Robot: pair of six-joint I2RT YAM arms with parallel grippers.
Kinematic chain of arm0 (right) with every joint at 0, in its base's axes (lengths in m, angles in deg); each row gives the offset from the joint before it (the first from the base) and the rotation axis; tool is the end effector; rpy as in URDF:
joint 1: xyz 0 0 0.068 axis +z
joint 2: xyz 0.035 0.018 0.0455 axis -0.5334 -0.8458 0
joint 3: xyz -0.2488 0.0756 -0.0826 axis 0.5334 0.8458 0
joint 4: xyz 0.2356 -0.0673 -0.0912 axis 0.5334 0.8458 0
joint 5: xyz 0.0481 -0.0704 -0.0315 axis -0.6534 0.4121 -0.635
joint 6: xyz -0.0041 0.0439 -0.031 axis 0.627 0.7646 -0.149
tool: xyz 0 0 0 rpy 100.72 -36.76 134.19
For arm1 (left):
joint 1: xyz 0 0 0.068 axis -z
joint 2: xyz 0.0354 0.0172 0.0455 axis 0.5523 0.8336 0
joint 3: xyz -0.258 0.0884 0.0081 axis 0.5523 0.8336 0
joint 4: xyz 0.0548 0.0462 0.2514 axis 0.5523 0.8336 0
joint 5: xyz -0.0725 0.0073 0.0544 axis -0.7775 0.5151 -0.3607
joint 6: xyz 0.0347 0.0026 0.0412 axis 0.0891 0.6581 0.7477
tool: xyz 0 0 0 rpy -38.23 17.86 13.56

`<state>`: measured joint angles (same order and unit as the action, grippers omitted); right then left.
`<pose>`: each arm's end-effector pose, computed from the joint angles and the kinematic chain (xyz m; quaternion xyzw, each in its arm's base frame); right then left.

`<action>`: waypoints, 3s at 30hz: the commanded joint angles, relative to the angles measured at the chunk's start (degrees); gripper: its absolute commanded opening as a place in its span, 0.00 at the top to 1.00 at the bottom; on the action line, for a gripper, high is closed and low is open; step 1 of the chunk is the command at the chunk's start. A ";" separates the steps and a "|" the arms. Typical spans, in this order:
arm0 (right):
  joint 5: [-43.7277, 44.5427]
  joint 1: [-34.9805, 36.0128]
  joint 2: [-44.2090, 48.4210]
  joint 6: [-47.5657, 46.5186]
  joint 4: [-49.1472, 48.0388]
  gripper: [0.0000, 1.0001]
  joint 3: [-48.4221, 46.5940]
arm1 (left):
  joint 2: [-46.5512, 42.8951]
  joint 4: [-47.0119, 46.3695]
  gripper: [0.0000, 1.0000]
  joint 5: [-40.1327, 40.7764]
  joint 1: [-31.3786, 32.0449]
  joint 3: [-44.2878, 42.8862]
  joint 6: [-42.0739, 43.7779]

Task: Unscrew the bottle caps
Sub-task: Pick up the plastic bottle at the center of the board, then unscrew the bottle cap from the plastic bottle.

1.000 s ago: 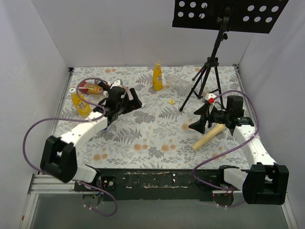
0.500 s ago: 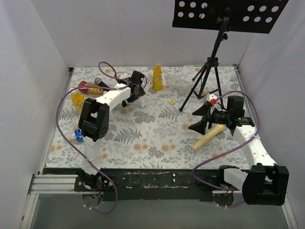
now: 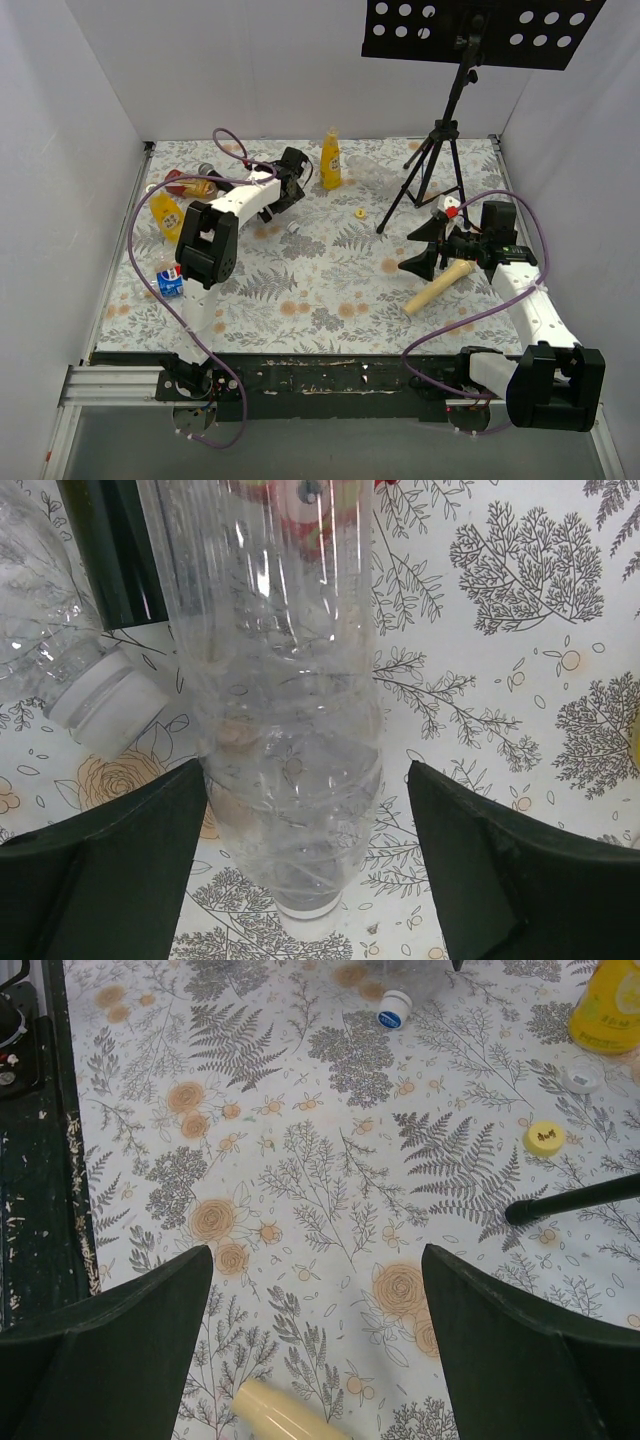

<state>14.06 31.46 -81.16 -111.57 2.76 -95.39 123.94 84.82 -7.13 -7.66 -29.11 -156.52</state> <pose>0.2198 0.0292 0.2617 -0.4407 0.6633 0.3518 0.4919 0.4228 -0.1855 0.1890 -0.5854 0.7496 -0.0361 0.3068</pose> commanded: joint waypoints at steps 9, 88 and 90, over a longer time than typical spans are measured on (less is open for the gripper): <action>-2.16 -0.89 0.53 -1.75 1.73 0.08 -2.61 | -5.02 -2.62 0.56 -0.93 -0.55 4.80 0.05; 31.17 38.14 4.57 -44.48 23.36 0.83 -4.90 | -49.03 -29.58 0.15 -75.21 7.54 39.33 36.19; 27.92 35.77 5.80 -39.57 22.22 0.83 -4.02 | -56.15 -35.12 0.02 -69.61 5.17 45.29 32.33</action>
<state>48.51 70.65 -77.99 -158.54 24.05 -100.94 81.67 62.83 -86.88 1.81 8.42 -117.04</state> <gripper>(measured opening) 0.450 0.864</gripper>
